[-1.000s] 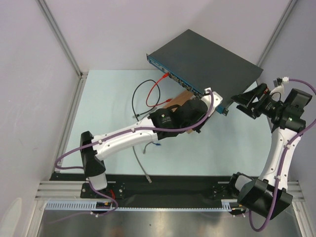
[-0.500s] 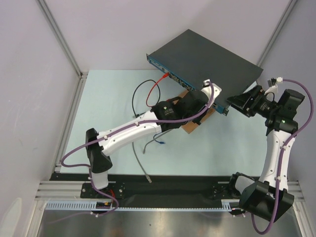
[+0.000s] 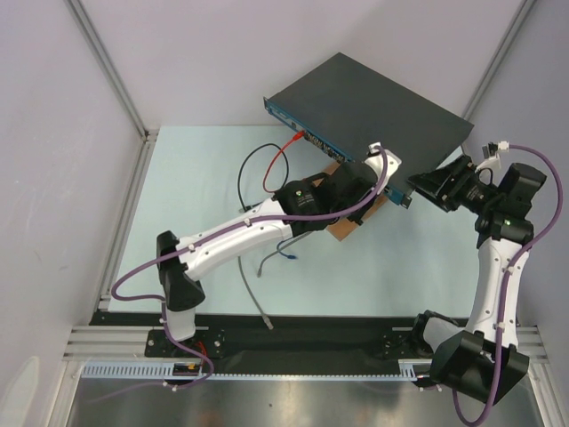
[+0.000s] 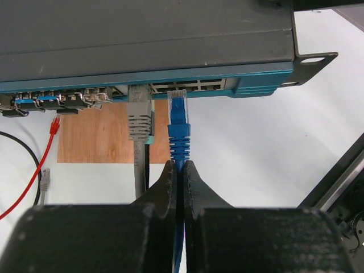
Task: Insert the plug into the switch port
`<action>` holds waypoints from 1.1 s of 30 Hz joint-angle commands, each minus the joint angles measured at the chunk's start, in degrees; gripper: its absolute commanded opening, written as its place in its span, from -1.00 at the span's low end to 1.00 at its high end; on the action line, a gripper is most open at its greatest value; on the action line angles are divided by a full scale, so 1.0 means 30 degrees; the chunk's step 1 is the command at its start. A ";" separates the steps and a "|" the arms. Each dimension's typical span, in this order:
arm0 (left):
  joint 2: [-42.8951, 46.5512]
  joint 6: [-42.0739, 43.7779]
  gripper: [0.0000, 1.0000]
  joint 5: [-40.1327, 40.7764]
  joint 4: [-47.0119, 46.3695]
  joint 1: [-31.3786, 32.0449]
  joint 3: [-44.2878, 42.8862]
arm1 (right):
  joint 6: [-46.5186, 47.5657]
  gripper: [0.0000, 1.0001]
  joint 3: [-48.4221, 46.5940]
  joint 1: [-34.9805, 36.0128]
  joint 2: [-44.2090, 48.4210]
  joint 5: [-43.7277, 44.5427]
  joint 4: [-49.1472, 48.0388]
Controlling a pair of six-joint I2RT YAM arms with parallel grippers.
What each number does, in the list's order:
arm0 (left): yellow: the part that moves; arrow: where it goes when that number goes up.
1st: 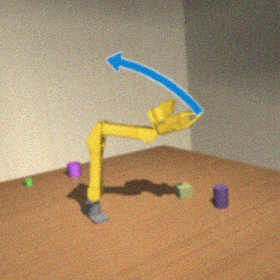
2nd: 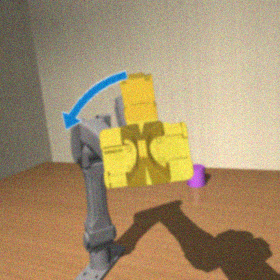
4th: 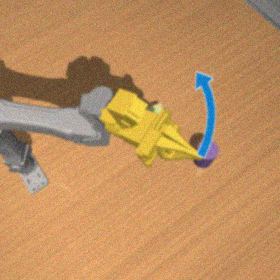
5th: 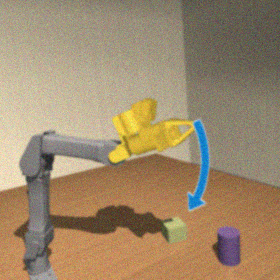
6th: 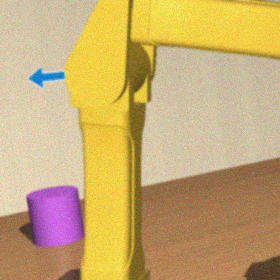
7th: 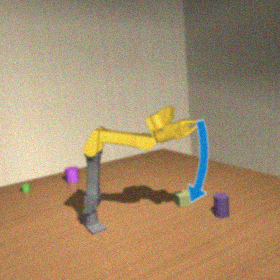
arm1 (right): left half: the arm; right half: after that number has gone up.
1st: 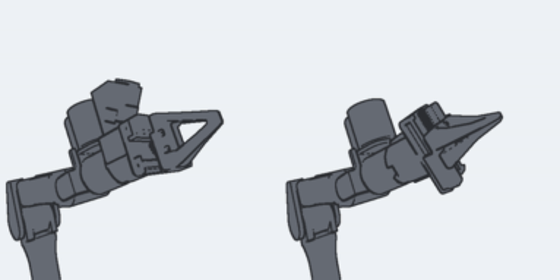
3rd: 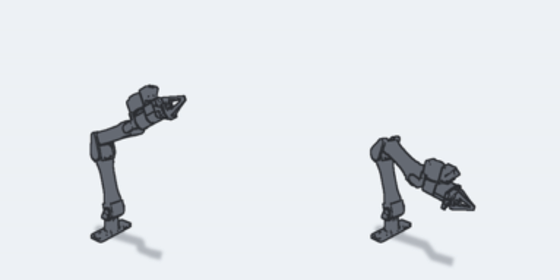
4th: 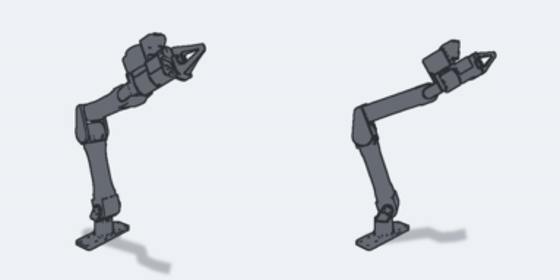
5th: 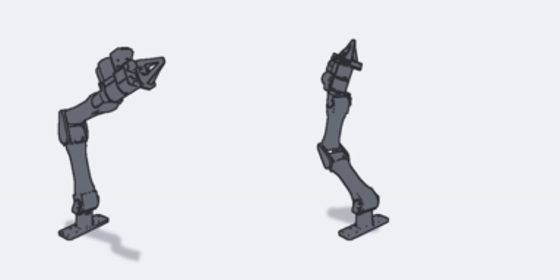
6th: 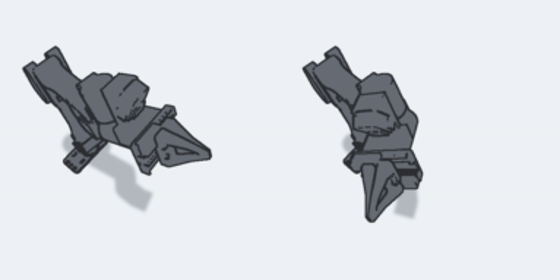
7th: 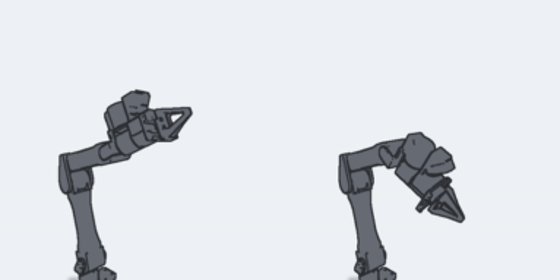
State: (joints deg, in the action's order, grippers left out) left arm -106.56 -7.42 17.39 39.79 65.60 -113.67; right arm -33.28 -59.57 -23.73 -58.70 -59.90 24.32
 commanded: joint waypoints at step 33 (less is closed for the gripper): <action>-0.1891 0.0716 -0.99 -0.0405 -0.1397 -0.0481 -0.4211 | -0.0187 -0.47 0.1077 0.2547 0.0698 0.0923 -0.1425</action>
State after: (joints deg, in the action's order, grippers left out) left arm -111.22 -6.39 16.29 44.49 64.99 -122.45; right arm -34.79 -57.89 -20.99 -55.79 -53.63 23.00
